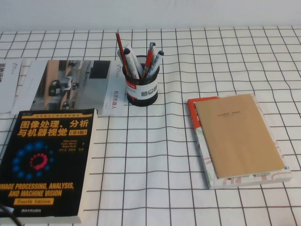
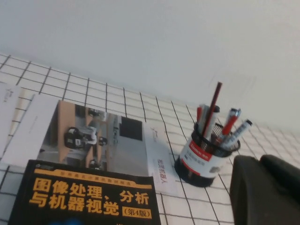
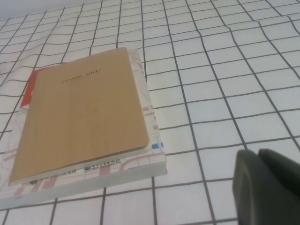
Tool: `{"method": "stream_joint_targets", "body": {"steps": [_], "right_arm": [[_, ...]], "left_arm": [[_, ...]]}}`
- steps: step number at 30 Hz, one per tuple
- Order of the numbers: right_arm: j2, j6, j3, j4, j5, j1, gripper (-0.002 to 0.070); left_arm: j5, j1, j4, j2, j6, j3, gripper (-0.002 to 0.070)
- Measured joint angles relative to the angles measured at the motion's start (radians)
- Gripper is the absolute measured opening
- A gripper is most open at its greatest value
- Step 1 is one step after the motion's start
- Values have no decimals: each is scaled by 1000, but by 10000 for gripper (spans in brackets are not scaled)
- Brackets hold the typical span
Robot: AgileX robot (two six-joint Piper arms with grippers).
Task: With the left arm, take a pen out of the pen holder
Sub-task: 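Take a marker out of the pen holder and lay it on the table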
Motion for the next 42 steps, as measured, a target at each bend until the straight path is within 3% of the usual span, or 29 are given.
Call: {"method": "stream_joint_targets", "body": {"steps": [5,9,11,17,21,25,28,32,42], "right_arm": [[0,0,0,0,0,0,-16],[0,0,0,0,0,0,-16],[0,0,0,0,0,0,-16],[0,0,0,0,0,0,-17],[0,0,0,0,0,0,-17],[0,0,0,0,0,0,-17],[0,0,0,0,0,0,-17],[0,0,0,0,0,0,-17],[0,0,0,0,0,0,-16]], "left_arm": [[150,0,-4,266,170,-232,-1],[108,-21,35,386,184,-289,-1],[36,-64,123,429,108,-290,-1],[-333,-221,551,579,-222,-287,18],[-608,-249,739,711,-372,-287,120],[-860,-253,817,906,-555,-295,346],[-918,-255,838,1069,-645,-348,474],[-917,-255,899,1247,-673,-458,517],[-922,-255,986,1552,-722,-774,526]]}}
